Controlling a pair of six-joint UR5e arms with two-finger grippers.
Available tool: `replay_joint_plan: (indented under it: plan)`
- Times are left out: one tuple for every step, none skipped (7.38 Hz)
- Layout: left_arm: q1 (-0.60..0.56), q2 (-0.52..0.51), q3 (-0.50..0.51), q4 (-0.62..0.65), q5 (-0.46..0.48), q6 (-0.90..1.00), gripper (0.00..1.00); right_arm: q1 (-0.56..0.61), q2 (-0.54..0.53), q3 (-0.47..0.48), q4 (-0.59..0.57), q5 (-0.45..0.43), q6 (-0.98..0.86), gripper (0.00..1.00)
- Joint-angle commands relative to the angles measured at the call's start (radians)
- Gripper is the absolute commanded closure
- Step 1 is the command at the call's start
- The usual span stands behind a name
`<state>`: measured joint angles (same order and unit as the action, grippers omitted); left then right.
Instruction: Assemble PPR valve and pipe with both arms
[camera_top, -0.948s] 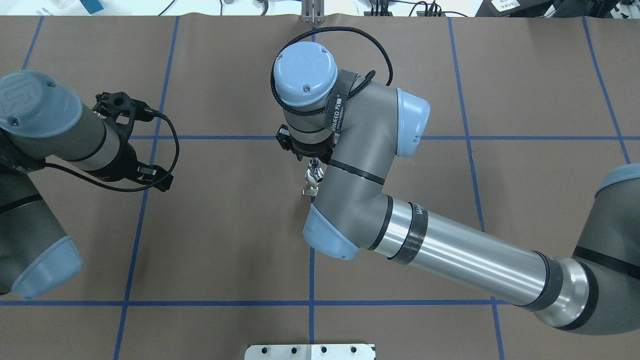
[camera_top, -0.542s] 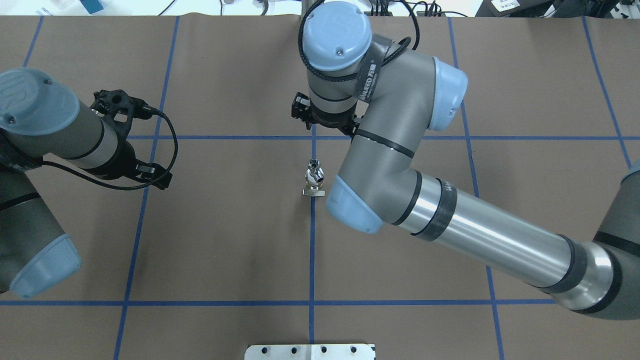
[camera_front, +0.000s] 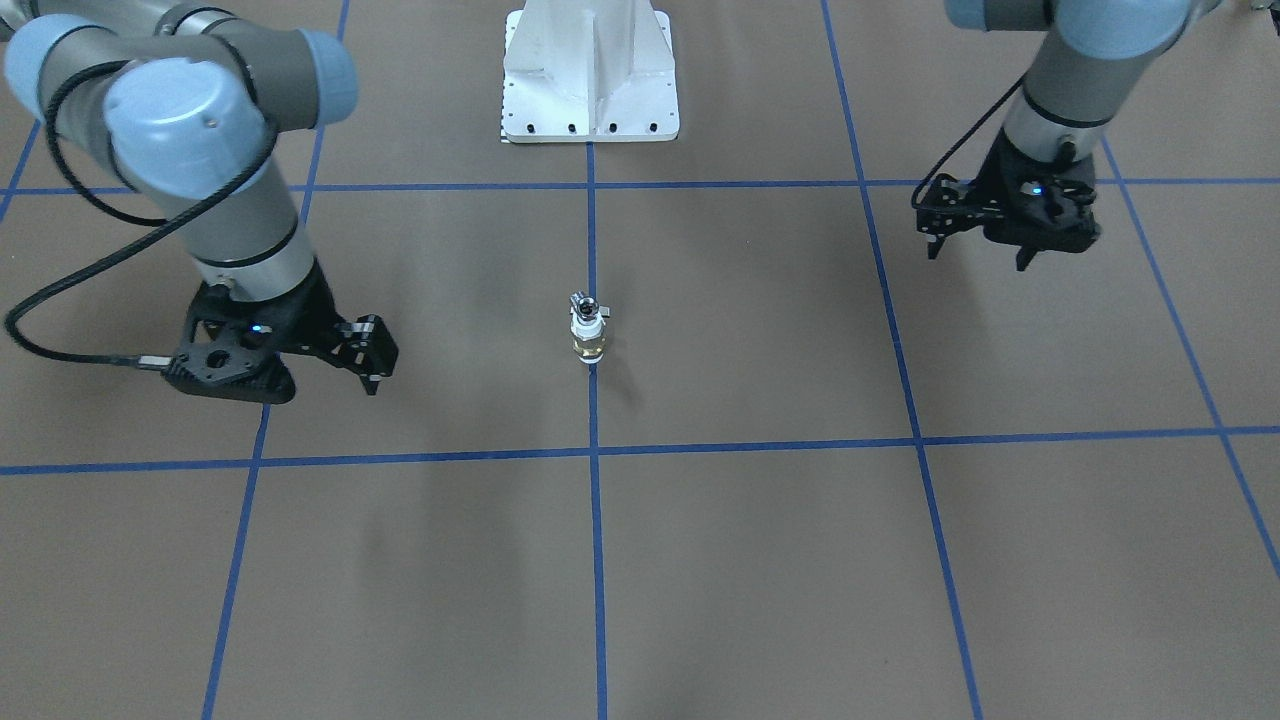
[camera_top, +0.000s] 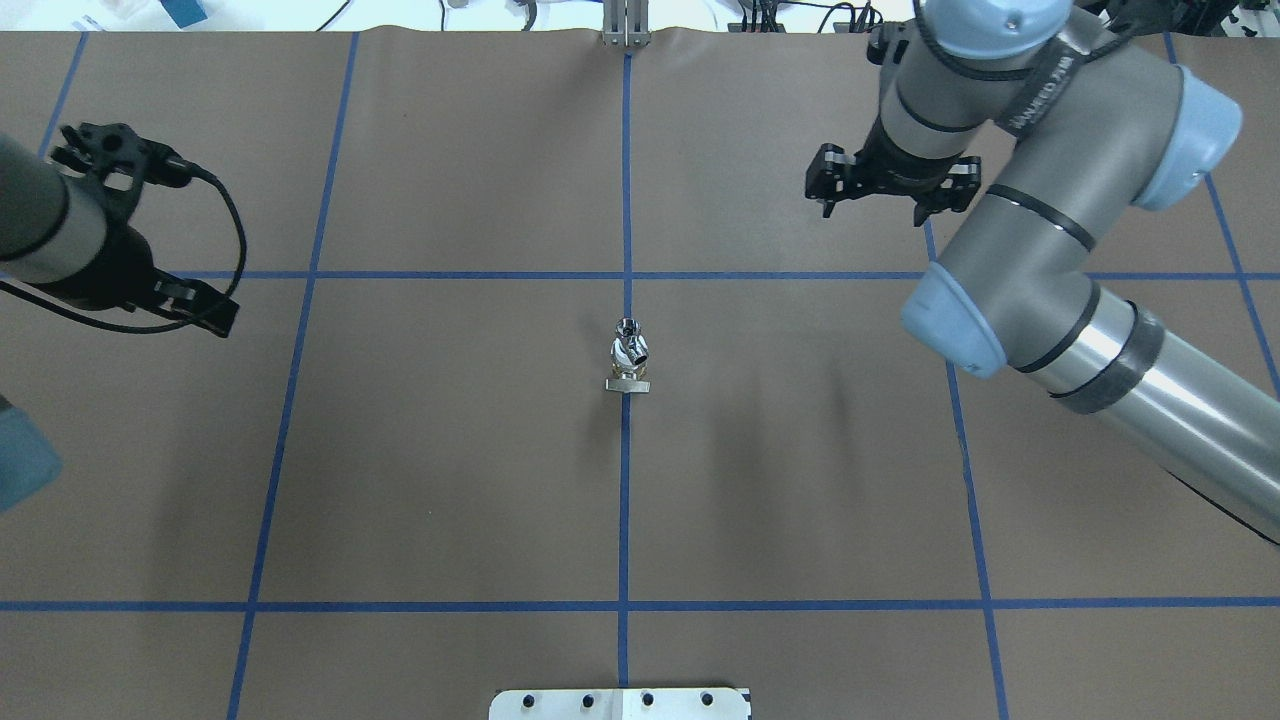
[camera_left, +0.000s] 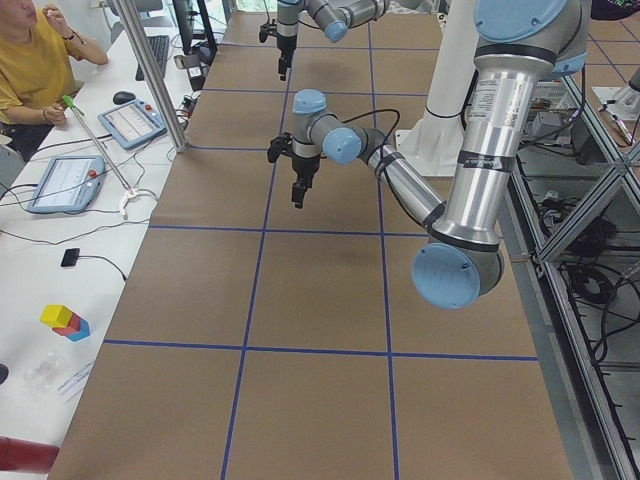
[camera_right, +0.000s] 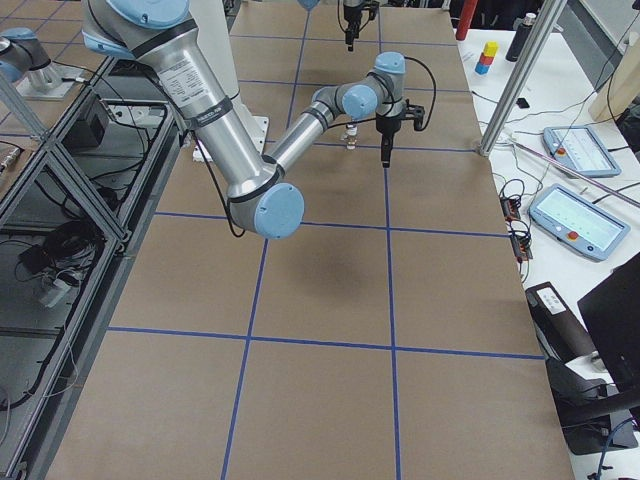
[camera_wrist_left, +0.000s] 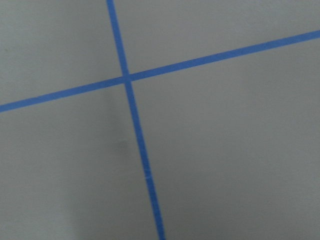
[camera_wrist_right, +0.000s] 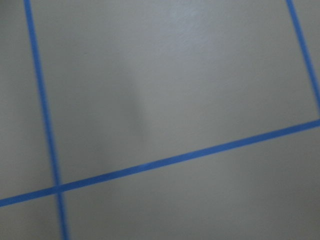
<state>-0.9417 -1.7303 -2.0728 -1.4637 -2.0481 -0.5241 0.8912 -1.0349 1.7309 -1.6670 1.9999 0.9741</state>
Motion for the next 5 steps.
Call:
replay_joint_plan:
  plan:
    - [-0.193,0.081,0.049,0.002,-0.044,0.313,0.00,0.124,-0.204,-0.004,0.165,0.081,-0.220,0.00]
    - [-0.282,0.096,0.106,0.002,-0.087,0.461,0.00,0.180,-0.271,-0.004,0.167,0.098,-0.341,0.00]
    - [-0.380,0.113,0.181,-0.010,-0.149,0.575,0.00,0.222,-0.316,-0.004,0.173,0.118,-0.438,0.00]
    - [-0.460,0.118,0.268,-0.015,-0.203,0.696,0.00,0.282,-0.356,-0.004,0.173,0.167,-0.530,0.00]
    - [-0.523,0.118,0.336,-0.017,-0.211,0.784,0.00,0.354,-0.407,-0.014,0.173,0.206,-0.680,0.00]
